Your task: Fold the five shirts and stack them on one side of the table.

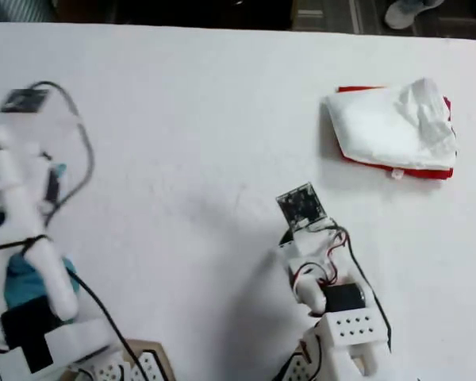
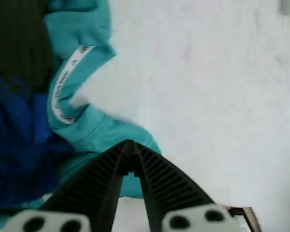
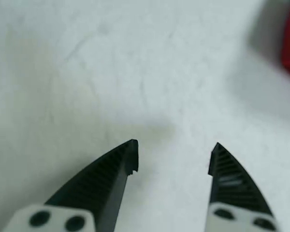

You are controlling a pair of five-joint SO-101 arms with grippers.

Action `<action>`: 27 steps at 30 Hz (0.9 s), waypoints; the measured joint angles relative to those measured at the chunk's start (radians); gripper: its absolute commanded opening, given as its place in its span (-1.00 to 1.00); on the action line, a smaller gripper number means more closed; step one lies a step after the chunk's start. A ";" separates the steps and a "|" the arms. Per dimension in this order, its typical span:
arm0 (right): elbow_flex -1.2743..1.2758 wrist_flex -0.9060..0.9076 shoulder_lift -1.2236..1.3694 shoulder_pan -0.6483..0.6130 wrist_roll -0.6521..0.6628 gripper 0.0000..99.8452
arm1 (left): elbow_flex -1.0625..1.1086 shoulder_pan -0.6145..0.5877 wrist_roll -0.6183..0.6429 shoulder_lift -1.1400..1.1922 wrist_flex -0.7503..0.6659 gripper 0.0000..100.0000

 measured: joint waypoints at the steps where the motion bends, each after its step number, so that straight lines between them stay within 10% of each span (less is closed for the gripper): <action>1: 0.000 0.000 0.000 0.000 0.000 -0.52 | -0.020 -0.041 -0.026 0.000 0.008 -0.94; 14: 0.000 0.000 0.000 -0.031 0.000 -0.52 | -0.049 -0.531 -0.269 0.002 -0.238 -0.88; 19: 0.000 0.000 0.000 -0.031 0.000 -0.52 | 0.008 -0.601 -0.288 0.055 -0.439 -0.45; 27: 0.000 0.000 0.000 -0.031 0.000 -0.52 | 0.037 -0.620 -0.288 0.198 -0.532 -0.54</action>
